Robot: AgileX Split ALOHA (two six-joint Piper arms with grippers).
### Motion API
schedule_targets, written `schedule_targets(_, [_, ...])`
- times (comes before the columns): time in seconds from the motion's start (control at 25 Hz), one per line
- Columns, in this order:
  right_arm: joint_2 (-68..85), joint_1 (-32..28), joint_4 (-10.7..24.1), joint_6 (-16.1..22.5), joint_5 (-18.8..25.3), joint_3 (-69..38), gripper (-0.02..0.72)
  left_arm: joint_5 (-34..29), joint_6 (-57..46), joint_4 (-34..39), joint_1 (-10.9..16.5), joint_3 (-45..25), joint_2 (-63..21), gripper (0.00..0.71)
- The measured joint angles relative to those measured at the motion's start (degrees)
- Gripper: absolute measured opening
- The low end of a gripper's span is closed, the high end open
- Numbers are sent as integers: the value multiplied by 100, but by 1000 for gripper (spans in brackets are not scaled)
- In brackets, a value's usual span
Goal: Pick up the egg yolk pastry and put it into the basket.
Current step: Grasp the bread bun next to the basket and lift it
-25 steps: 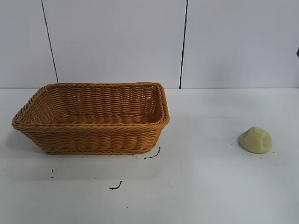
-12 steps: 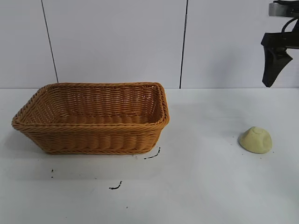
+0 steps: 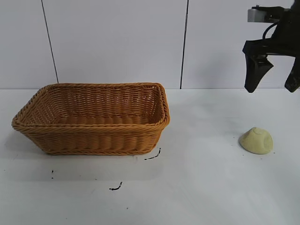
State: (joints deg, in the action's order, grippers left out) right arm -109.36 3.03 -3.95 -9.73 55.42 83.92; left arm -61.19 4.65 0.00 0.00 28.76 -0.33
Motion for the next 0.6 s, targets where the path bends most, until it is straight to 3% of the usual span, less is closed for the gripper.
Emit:
schedule_targets(0.28, [-818, 0, 35, 210, -597, 0, 634, 0, 0, 0, 0, 0, 0, 697])
schedule_targets(0.6, [-1492, 0, 35, 341, -800, 0, 634, 0, 0, 0, 0, 0, 0, 697])
